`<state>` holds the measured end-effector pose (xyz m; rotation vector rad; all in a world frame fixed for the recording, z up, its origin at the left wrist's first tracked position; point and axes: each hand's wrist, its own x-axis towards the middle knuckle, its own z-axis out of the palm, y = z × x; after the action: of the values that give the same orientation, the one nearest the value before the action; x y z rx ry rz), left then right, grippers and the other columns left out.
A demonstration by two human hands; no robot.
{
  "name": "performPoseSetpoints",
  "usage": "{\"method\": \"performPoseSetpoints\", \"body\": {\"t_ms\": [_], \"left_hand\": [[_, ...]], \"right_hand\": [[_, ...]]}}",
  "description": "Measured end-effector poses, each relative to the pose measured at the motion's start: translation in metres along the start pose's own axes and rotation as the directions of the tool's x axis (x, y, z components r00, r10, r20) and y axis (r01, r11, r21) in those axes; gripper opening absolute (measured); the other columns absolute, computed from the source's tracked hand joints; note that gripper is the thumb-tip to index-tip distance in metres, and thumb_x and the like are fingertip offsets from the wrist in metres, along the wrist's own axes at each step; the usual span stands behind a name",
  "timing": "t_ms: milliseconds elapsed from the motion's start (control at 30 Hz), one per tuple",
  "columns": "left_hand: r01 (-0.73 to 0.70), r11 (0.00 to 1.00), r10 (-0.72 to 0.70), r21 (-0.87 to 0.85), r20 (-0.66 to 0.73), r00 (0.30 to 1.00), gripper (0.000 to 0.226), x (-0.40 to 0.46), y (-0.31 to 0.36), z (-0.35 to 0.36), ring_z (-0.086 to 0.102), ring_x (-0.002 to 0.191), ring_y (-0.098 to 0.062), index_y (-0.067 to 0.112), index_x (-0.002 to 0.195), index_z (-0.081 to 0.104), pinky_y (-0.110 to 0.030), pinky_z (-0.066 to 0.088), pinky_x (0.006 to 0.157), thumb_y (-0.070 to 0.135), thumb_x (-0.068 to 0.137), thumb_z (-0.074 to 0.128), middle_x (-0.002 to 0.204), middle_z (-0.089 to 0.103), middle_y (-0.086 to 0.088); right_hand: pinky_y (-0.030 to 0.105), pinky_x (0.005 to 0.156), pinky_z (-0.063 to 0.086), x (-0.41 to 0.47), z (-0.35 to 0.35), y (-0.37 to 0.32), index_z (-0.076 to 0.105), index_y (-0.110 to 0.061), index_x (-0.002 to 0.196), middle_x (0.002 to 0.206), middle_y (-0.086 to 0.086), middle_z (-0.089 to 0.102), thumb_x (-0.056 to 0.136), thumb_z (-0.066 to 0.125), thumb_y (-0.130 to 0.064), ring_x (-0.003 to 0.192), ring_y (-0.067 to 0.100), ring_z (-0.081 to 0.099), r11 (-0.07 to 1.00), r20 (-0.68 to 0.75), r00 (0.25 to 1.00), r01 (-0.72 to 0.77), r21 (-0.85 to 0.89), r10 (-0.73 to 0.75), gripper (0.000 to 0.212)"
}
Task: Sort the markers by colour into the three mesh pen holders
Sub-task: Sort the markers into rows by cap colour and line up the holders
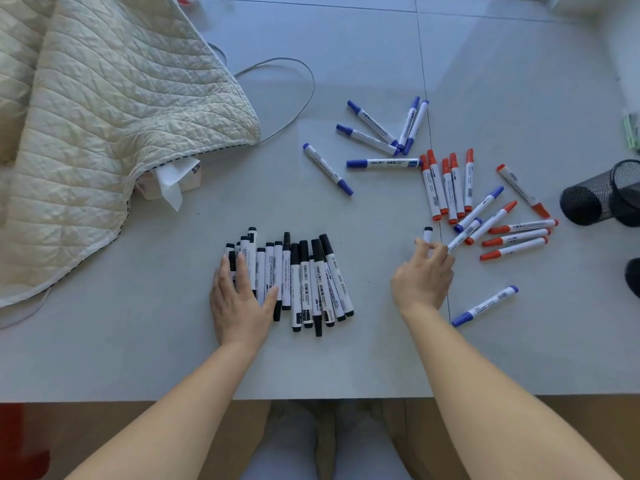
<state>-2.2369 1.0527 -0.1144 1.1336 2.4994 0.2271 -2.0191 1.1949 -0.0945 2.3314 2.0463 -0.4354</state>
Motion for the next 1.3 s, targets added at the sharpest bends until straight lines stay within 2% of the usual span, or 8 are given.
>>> {"method": "performPoseSetpoints", "body": {"t_ms": [133,300,400,633,833,1033,1133,1300], "left_hand": [[0.009,1.000,-0.009,0.014,0.008,1.000,0.082,0.000,0.003,0.001,0.000,0.143,-0.026,0.020,0.148,-0.002,-0.039,0.005,0.116,0.050,0.089,0.046,0.156,-0.002,-0.009],[0.027,1.000,-0.027,0.008,0.012,1.000,0.081,0.001,0.006,0.000,0.001,0.142,-0.025,0.021,0.148,0.000,-0.040,0.006,0.116,0.050,0.088,0.046,0.156,-0.002,-0.008],[0.037,0.999,-0.037,0.003,0.018,0.999,0.081,0.001,0.007,-0.002,0.002,0.142,-0.025,0.021,0.148,0.002,-0.039,0.005,0.116,0.050,0.088,0.047,0.156,-0.001,-0.009],[0.021,0.999,-0.021,-0.049,-0.007,1.000,0.077,0.004,0.009,-0.007,0.004,0.142,-0.026,0.018,0.148,0.008,-0.039,0.006,0.116,0.040,0.088,0.052,0.156,0.001,-0.007],[-0.011,0.998,0.009,0.054,0.037,0.999,0.074,0.010,-0.001,-0.006,-0.003,0.143,-0.024,0.020,0.148,-0.001,-0.042,0.007,0.114,0.047,0.092,0.039,0.157,-0.004,-0.005],[0.023,1.000,-0.023,-0.009,0.018,1.000,0.073,0.008,-0.011,-0.007,-0.002,0.143,-0.025,0.019,0.148,0.003,-0.042,0.004,0.116,0.045,0.092,0.040,0.157,0.000,-0.006],[0.022,1.000,-0.023,0.015,0.021,1.000,0.073,0.006,-0.024,-0.008,-0.003,0.143,-0.025,0.022,0.148,-0.001,-0.044,0.006,0.115,0.045,0.092,0.039,0.157,0.001,-0.005],[0.000,0.995,-0.005,0.101,0.051,0.999,0.071,0.005,-0.043,-0.007,-0.010,0.142,-0.029,0.025,0.147,-0.005,-0.048,0.004,0.114,0.050,0.092,0.032,0.157,-0.005,-0.004]], "right_hand": [[0.038,0.090,0.034,0.015,0.003,0.004,0.033,-0.010,0.137,0.127,0.018,0.037,0.082,0.042,0.001,0.112,0.036,0.037,0.999,0.077,0.997,-0.006,-0.039,0.009,0.057],[0.035,0.078,0.038,-0.002,0.010,-0.008,0.042,-0.011,0.131,0.122,0.018,0.038,0.082,0.040,0.005,0.105,0.034,0.040,0.994,0.114,0.990,0.076,0.078,-0.084,0.051],[0.029,0.069,0.035,-0.022,0.017,-0.020,0.042,-0.019,0.133,0.119,0.013,0.041,0.083,0.044,0.002,0.101,0.030,0.043,0.977,0.130,0.983,0.107,0.184,-0.133,0.055],[0.030,0.070,0.038,-0.063,0.034,-0.052,0.037,-0.026,0.139,0.116,0.008,0.044,0.092,0.040,-0.014,0.101,0.025,0.044,0.943,0.181,0.962,0.147,0.297,-0.207,0.048],[0.038,0.089,0.040,-0.075,0.044,-0.069,0.027,-0.023,0.144,0.136,0.005,0.034,0.096,0.036,-0.041,0.114,0.028,0.036,0.968,0.174,0.961,0.189,0.163,-0.217,0.053],[0.038,0.084,0.039,-0.099,0.058,-0.081,0.030,-0.021,0.144,0.138,0.005,0.038,0.096,0.036,-0.039,0.107,0.029,0.038,0.969,0.131,0.966,0.206,0.132,-0.224,0.052],[0.039,0.089,0.035,-0.112,0.067,-0.087,0.027,-0.021,0.145,0.142,0.004,0.036,0.096,0.034,-0.038,0.113,0.028,0.038,0.973,0.116,0.969,0.207,0.105,-0.219,0.052],[0.035,0.113,0.012,-0.117,0.077,-0.097,0.007,-0.027,0.148,0.157,-0.007,0.005,0.098,0.023,-0.036,0.143,0.019,0.008,0.969,0.153,0.964,0.197,0.148,-0.219,0.053]]}}
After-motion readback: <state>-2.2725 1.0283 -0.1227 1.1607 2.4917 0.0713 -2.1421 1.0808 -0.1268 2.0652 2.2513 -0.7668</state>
